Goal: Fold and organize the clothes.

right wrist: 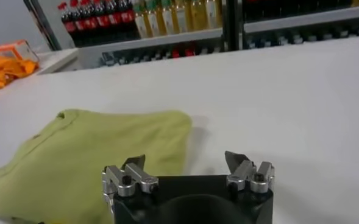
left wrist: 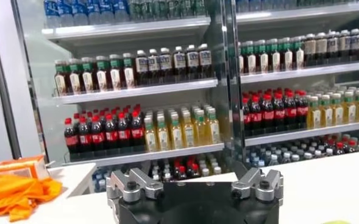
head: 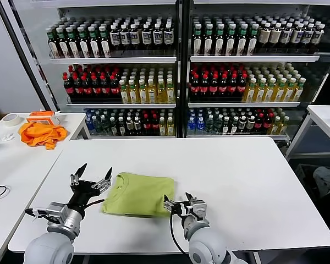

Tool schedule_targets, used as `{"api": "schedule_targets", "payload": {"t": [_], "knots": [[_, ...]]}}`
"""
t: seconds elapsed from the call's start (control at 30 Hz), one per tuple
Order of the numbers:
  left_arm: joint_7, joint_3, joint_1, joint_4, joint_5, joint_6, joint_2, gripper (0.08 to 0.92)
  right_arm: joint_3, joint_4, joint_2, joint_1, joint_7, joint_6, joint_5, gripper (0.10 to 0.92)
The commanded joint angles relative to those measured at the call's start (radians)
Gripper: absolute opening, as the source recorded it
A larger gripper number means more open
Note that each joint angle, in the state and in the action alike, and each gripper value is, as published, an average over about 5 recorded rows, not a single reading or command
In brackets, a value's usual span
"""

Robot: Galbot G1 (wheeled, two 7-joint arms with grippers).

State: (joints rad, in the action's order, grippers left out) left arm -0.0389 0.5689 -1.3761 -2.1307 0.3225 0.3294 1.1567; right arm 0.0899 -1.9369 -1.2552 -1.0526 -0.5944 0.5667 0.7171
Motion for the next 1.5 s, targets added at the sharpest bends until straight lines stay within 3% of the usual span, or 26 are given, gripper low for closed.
{"api": "schedule_targets", "payload": {"t": [0.03,0.17,0.63,0.93,1.2,1.5], "knots": [[0.0,0.022,-0.007,-0.029,0.046,0.048,-0.007,0.823,0.05,0.063,-0.026,0.05,-0.077,0.013,0.134,0.819],[-0.004,0.02,-0.005,-0.049,0.06,0.074,-0.005,0.823,0.049,0.079,-0.032,0.066,-0.079,0.013,0.191,0.759],[-0.019,0.011,0.03,0.013,0.06,0.077,-0.013,0.823,0.028,0.109,-0.062,0.065,-0.037,0.009,0.227,0.352],[-0.028,0.013,0.047,0.033,0.061,0.073,-0.036,0.822,-0.062,-0.013,0.0,0.063,-0.007,0.011,0.211,0.121],[-0.024,-0.011,0.091,0.077,0.059,0.043,-0.029,0.823,-0.203,-0.127,0.162,0.025,0.12,0.013,0.115,0.11],[0.0,-0.05,0.139,0.143,0.036,0.012,0.001,0.823,-0.281,-0.095,0.273,-0.022,0.248,0.014,0.139,0.11]]}}
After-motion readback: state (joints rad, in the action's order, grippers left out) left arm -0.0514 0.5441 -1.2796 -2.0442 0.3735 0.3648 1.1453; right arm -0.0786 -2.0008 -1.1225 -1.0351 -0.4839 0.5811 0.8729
